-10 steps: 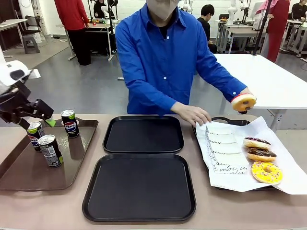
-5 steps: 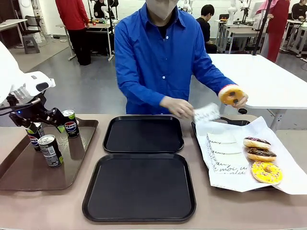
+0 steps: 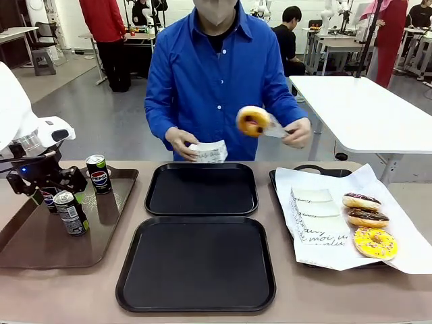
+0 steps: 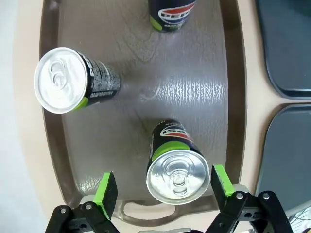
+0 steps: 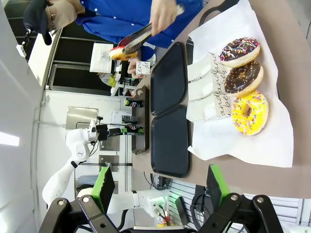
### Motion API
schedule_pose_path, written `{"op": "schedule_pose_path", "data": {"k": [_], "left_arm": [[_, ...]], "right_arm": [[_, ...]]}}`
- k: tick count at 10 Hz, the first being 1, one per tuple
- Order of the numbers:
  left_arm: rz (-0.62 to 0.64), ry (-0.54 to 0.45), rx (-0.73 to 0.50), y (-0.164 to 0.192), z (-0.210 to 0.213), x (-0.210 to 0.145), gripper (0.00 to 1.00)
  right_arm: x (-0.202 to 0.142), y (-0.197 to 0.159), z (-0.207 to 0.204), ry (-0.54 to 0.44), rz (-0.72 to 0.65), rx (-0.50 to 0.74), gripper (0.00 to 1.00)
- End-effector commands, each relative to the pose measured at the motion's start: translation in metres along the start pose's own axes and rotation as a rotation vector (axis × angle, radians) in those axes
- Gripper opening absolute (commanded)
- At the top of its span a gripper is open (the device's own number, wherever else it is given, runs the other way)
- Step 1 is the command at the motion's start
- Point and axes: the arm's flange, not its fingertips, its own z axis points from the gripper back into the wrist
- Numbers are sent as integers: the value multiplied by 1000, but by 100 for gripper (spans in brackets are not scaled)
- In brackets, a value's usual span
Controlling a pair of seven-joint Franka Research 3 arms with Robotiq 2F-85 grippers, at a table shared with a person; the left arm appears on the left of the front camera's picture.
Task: Set up donuts and drinks on trays.
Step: Pick up one Pepsi coke and place it on the Flat Tray.
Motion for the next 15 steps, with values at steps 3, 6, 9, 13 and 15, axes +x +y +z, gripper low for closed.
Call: {"op": "schedule_pose_path", "data": {"k": [3, 6, 9, 13, 15], "left_arm": [[8, 31, -3, -3, -21, -34, 100], [14, 31, -9, -7, -28, -32, 100], [14, 46, -23, -13, -27, -23, 100], [4, 73, -31, -18, -27, -17, 79], [1, 63, -27, -16, -28, -9, 21]], "right_arm": [[3, 0, 1, -5, 17, 23, 100], [3, 0, 1, -5, 17, 23, 100], [3, 0, 1, -5, 17, 23, 100], [3, 0, 1, -5, 17, 23, 100], [3, 0, 1, -5, 17, 23, 100]]}}
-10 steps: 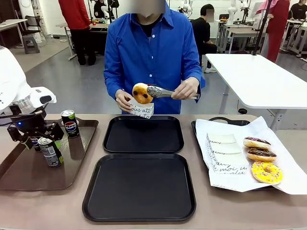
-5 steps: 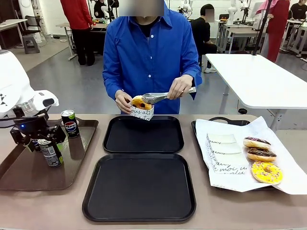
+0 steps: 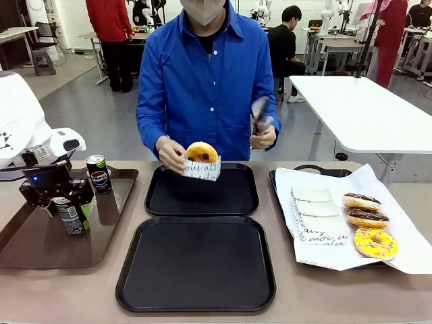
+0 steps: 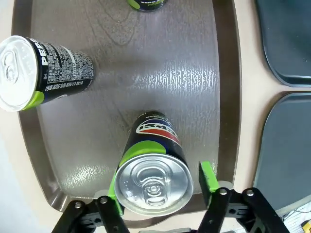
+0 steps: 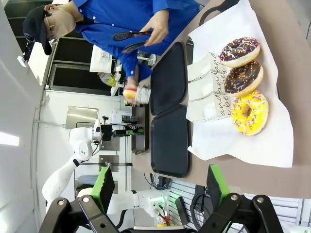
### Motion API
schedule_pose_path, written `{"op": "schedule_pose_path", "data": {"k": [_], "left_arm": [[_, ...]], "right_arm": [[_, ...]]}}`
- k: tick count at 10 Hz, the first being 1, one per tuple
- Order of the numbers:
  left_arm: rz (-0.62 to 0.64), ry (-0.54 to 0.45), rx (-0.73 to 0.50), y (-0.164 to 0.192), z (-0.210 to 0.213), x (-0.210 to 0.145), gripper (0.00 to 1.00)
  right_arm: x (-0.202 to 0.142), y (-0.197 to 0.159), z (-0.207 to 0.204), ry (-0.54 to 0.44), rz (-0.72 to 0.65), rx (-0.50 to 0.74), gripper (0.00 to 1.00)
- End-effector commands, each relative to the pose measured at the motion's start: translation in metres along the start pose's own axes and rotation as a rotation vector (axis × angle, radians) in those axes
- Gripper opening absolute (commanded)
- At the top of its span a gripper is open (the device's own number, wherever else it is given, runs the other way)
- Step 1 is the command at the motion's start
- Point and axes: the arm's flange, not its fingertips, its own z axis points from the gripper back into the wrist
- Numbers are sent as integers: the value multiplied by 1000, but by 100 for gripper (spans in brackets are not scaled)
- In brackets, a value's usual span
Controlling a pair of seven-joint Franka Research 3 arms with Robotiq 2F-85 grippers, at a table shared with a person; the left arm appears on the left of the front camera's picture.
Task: Set up donuts and drinks on trays.
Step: Pick up one Pepsi coke and place it on the Flat Tray.
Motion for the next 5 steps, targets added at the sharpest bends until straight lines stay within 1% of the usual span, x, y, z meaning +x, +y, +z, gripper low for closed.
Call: {"op": "schedule_pose_path", "data": {"k": [1, 3, 4, 5], "left_arm": [[16, -10, -1, 1, -6, -3, 0], [10, -16, 0, 2, -5, -3, 0], [5, -16, 5, 2, -5, -2, 6], [2, -19, 11, 3, -5, -2, 0]], "right_arm": [[3, 0, 1, -5, 16, 23, 100], [3, 0, 1, -5, 16, 23, 100], [3, 0, 1, -5, 16, 23, 100], [3, 0, 1, -5, 16, 23, 100]]}}
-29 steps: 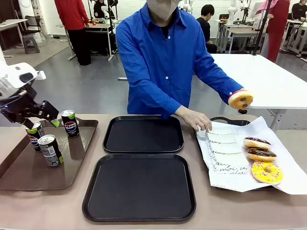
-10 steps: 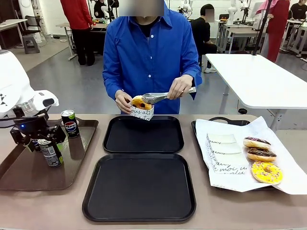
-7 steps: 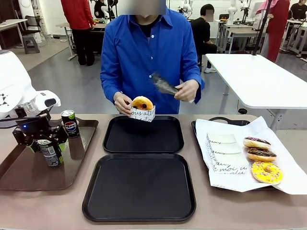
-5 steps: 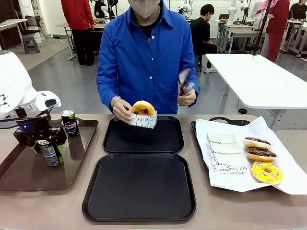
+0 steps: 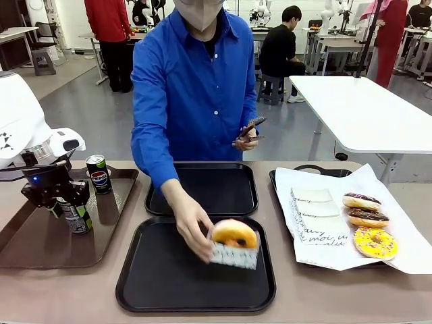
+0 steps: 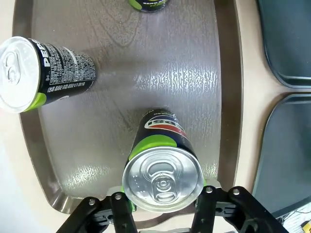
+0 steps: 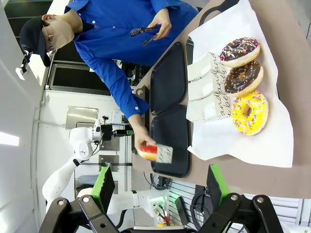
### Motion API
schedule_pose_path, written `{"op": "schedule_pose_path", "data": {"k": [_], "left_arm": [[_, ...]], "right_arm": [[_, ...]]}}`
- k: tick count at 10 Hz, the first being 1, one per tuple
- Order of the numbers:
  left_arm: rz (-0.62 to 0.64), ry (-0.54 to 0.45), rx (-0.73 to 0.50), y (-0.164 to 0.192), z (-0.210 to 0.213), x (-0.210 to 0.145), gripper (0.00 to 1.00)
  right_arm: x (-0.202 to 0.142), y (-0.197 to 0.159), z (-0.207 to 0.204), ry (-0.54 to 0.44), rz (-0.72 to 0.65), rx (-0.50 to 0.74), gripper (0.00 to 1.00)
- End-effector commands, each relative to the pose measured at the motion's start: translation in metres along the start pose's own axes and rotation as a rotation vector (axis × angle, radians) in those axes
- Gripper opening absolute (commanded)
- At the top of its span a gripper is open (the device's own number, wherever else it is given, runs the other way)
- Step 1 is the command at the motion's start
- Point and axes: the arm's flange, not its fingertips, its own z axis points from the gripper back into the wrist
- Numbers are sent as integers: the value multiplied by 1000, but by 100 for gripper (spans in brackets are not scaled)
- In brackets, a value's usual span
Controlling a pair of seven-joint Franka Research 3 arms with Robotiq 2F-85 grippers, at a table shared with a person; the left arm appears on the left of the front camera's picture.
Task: Set up donuts and drinks on trays.
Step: Pick up one Pepsi coke and place it on the Flat Tray.
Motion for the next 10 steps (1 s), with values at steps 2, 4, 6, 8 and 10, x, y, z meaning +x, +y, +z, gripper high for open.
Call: {"op": "schedule_pose_path", "data": {"k": [2, 4, 6, 8, 10], "left_arm": [[12, -19, 18, 4, -6, -3, 0], [14, -14, 23, 6, -6, -2, 48], [15, -14, 24, 8, -7, -2, 48], [3, -25, 28, 9, -9, -2, 48], [-38, -32, 30, 11, -14, 2, 48]], "right_arm": [[3, 0, 1, -6, 16, 23, 100], [3, 0, 1, -6, 16, 23, 100], [3, 0, 1, -6, 16, 23, 100], [3, 0, 1, -6, 16, 23, 100], [3, 0, 1, -6, 16, 23, 100]]}}
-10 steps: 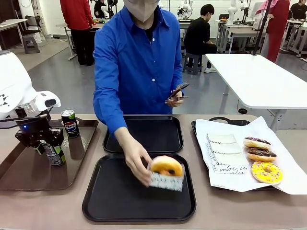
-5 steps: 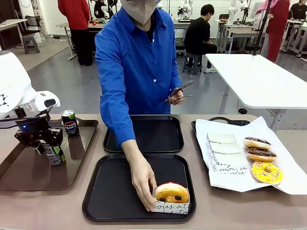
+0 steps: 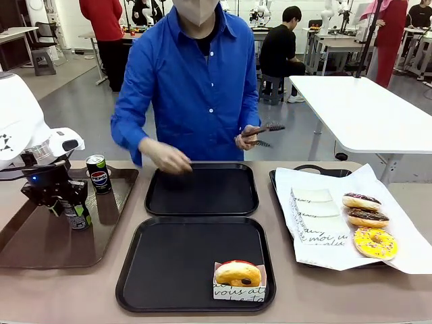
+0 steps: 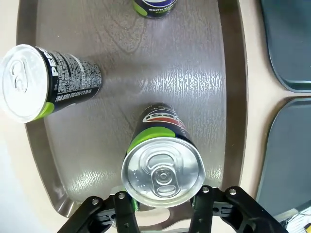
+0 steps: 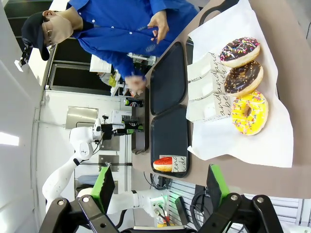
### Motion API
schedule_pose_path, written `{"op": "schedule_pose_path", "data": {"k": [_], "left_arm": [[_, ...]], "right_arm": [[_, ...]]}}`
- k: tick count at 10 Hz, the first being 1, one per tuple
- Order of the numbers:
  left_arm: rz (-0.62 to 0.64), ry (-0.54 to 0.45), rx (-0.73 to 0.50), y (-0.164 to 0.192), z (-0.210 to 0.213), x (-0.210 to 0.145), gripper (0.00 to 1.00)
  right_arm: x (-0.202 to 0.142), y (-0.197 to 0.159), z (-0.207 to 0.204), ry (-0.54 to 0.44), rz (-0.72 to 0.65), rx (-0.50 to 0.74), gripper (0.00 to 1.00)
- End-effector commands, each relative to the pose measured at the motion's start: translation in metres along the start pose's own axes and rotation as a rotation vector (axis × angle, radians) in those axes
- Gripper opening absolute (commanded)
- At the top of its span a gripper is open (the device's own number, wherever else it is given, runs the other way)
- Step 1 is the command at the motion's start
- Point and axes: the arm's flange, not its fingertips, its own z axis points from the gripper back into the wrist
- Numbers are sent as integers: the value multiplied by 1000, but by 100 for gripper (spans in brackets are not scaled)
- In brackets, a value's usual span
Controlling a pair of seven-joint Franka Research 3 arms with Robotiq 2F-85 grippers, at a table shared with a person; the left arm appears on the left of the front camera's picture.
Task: Set up donuts and drinks on trays.
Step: Pick up one Pepsi coke and place it on the Flat Tray.
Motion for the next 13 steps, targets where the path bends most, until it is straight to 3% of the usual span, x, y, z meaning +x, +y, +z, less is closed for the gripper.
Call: {"op": "schedule_pose_path", "data": {"k": [1, 3, 4, 5, 13], "left_arm": [[-50, -20, 11, 7, -13, -4, 52], [-58, -19, 11, 8, -13, -6, 52], [-56, -18, 13, 9, -14, -6, 66], [-59, -20, 10, 9, -13, -5, 72], [-134, -80, -89, 6, -9, 7, 72]], "right_arm": [[3, 0, 1, -6, 16, 23, 100], [3, 0, 1, -6, 16, 23, 100], [3, 0, 1, -6, 16, 23, 100], [3, 0, 1, -6, 16, 23, 100], [3, 0, 1, -6, 16, 23, 100]]}}
